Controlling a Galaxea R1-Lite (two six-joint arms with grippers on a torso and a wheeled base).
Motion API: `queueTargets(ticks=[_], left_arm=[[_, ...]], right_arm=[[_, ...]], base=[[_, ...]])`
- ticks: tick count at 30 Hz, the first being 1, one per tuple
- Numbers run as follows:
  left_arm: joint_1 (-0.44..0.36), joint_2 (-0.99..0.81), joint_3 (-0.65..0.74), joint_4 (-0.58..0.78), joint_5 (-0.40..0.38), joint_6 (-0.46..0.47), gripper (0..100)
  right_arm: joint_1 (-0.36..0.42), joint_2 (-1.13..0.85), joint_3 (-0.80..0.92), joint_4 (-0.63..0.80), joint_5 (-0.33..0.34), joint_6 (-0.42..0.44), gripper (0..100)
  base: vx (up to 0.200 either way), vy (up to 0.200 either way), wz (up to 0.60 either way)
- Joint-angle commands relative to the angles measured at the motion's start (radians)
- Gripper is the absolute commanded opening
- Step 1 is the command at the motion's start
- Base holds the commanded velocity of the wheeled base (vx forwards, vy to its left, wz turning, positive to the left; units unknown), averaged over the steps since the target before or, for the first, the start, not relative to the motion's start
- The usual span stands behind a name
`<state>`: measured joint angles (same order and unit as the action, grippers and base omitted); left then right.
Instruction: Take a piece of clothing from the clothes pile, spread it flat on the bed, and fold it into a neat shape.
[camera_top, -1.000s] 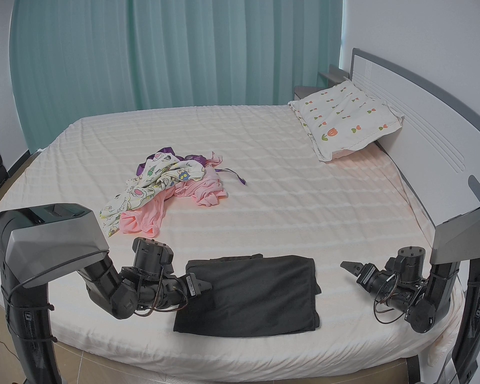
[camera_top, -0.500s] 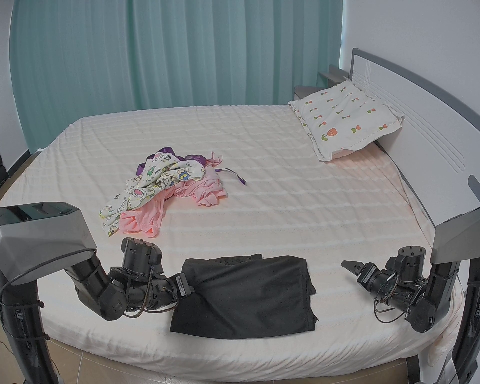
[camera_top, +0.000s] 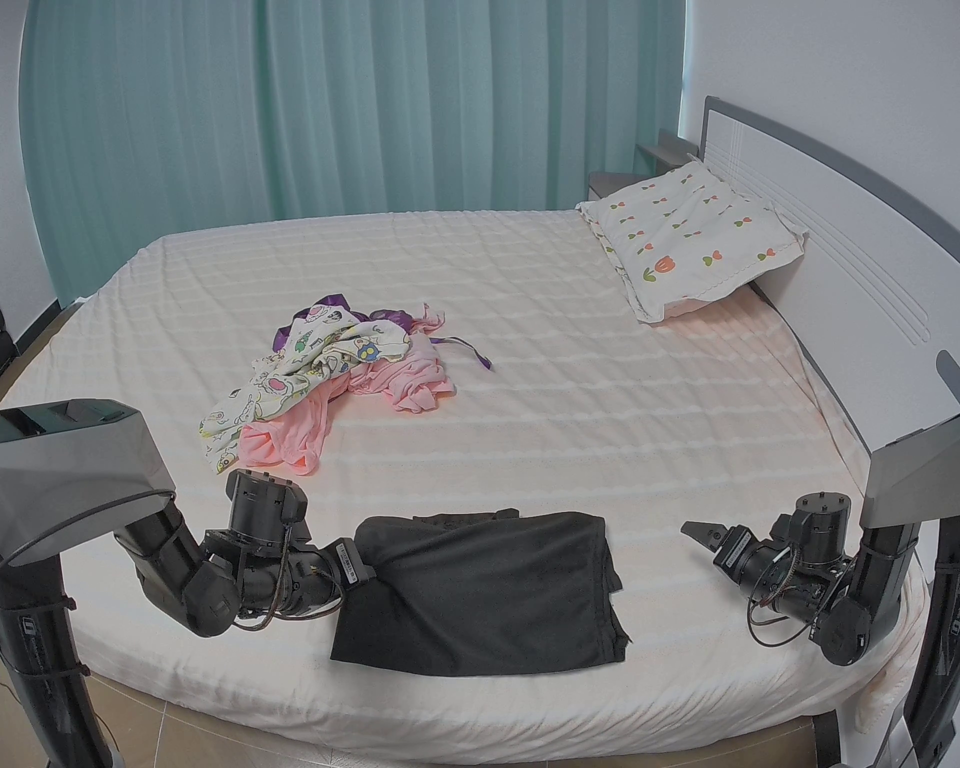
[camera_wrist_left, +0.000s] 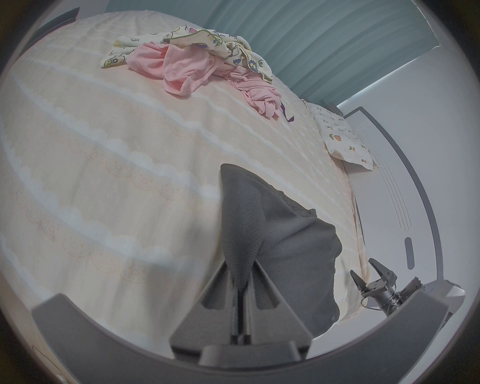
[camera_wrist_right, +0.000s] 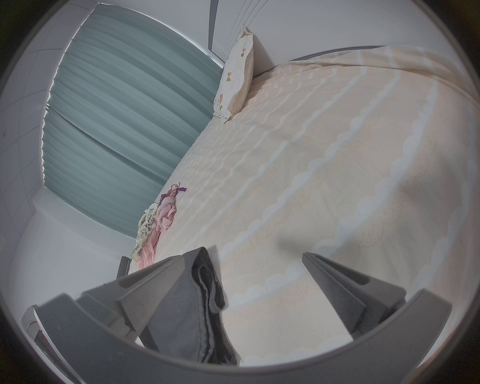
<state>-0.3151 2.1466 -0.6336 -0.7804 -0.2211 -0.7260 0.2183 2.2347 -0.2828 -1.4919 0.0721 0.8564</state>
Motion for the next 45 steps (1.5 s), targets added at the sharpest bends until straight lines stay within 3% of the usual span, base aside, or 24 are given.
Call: queueTargets(ticks=[1, 6, 45], left_arm=[[0.001, -0.001, 0.002, 0.0, 0.002, -0.006, 0], [0.031, -0.01, 0.008, -0.002, -0.006, -0.007, 0], [0.093, -0.001, 0.066, -0.008, -0.011, -0.006, 0]], right_arm=[[0.0, 0.003, -0.001, -0.001, 0.002, 0.003, 100], [0.003, 0.003, -0.006, -0.001, 0.002, 0.003, 100], [0.023, 0.019, 0.007, -0.024, 0.006, 0.012, 100]], base=[[0.0, 0.0, 0.0], [0.0, 0.0, 0.0], [0.0, 0.2, 0.0]])
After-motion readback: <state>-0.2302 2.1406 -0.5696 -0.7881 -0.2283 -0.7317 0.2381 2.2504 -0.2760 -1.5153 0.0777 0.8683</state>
